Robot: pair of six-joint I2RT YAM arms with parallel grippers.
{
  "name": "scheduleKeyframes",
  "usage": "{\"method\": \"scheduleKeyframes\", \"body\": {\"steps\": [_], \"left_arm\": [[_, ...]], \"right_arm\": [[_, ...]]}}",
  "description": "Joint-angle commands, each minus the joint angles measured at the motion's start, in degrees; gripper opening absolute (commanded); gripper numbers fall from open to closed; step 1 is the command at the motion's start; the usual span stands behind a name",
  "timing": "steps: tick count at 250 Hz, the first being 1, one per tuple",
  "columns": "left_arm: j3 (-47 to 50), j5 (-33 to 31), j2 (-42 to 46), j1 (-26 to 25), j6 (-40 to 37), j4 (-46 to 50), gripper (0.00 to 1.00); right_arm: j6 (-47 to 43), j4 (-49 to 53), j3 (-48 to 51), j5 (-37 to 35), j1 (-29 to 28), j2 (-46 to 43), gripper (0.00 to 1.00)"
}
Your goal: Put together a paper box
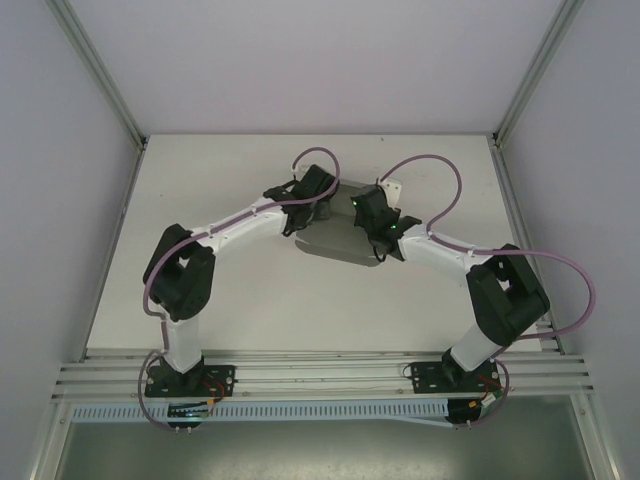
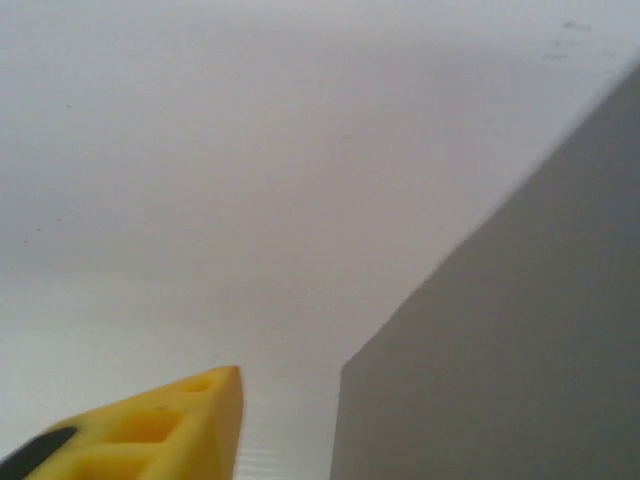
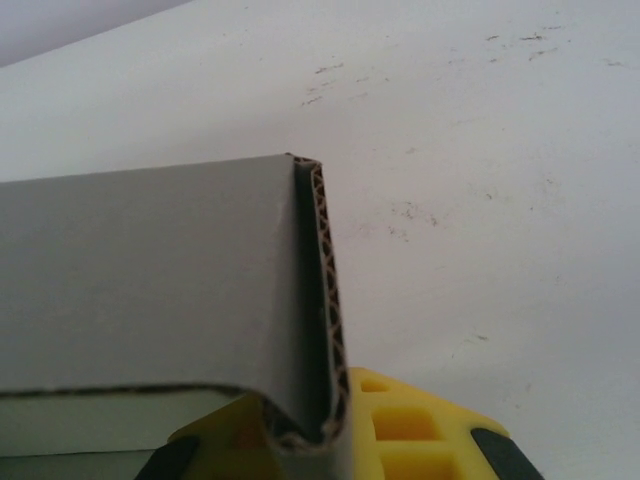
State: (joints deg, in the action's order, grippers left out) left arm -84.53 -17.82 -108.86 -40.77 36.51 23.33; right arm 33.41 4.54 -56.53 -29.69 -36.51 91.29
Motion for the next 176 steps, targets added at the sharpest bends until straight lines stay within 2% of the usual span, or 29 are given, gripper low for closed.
{"method": "scheduleKeyframes", "body": {"steps": [1, 29, 55, 68, 90, 115, 129, 176], "left_arm": [[2.64, 7.21, 3.52, 0.85, -5.02, -5.83, 0.56], [4.52, 10.16, 5.94, 0.82, -6.3, -8.34, 0.67], [7.01, 14.87, 8.27, 0.91, -7.94, -12.13, 0.87], [8.0, 15.85, 9.07, 0.86, -8.09, -13.58, 0.91], [7.88, 14.27, 9.25, 1.0, -7.8, -12.5, 0.9], [7.44, 13.18, 9.24, 2.02, -7.82, -9.61, 0.84], [8.31, 15.36, 9.6, 3.33, -7.7, -9.51, 0.79], [12.32, 23.8, 10.6, 6.5, -10.56, -15.93, 0.69]], "right_arm": [[0.35, -0.98, -0.16, -1.04, 1.02, -1.71, 0.0], [-0.77, -0.25, 0.01, -0.61, 1.05, -2.15, 0.0], [-1.61, 0.09, -0.03, 0.12, 1.0, -2.28, 0.0], [-1.75, 0.65, -0.33, 0.07, 1.01, -2.17, 0.0], [-1.93, 1.15, -0.52, 0.01, 1.03, -2.35, 0.0], [-2.5, 1.85, -0.76, 0.94, 1.04, -2.56, 0.0], [-2.73, 2.46, -0.96, 1.08, 1.03, -2.75, 0.0], [-3.6, 2.28, -1.16, 2.78, 1.05, -3.05, 0.0]]}}
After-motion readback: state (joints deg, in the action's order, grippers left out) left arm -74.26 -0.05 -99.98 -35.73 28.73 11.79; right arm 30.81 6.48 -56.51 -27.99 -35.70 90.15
